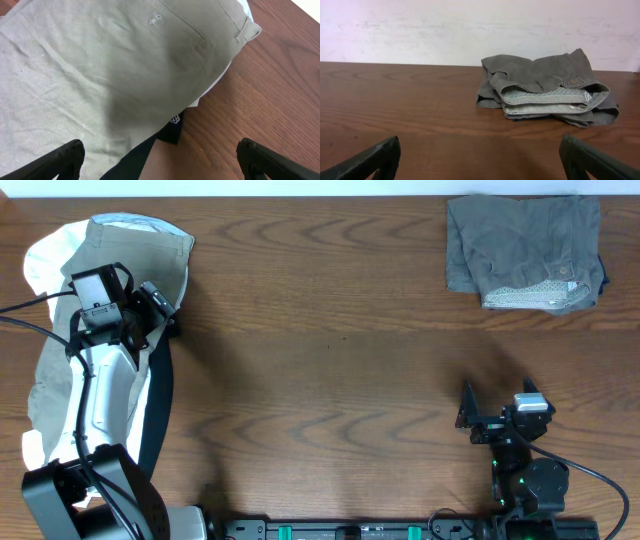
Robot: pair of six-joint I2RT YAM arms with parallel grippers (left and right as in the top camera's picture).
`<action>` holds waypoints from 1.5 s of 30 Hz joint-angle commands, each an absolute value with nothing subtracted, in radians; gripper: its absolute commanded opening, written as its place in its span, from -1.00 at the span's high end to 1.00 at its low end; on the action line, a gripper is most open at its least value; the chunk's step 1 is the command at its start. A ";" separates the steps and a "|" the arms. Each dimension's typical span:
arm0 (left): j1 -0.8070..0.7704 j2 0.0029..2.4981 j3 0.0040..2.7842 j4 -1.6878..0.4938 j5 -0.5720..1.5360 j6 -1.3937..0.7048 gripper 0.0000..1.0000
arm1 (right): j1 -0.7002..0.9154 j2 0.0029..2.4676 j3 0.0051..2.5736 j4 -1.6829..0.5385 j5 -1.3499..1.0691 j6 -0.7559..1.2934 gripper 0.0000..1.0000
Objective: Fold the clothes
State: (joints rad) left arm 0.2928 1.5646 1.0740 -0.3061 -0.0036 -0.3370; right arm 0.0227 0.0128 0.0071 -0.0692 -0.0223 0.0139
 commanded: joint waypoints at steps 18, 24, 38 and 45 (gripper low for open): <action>0.295 1.565 1.084 -0.306 -0.008 -0.335 -0.96 | 0.016 0.005 0.006 -0.074 -0.012 0.033 -0.98; 0.296 1.529 1.083 -0.312 -0.009 -0.335 -0.96 | 0.016 0.005 0.006 -0.074 -0.012 0.033 -0.99; 0.254 1.158 0.947 -0.448 0.043 -0.335 -0.96 | 0.016 0.005 0.006 -0.074 -0.011 0.033 -0.98; 0.201 0.828 0.715 -0.387 0.068 -0.331 -0.96 | 0.016 0.005 0.006 -0.074 -0.012 0.033 -0.99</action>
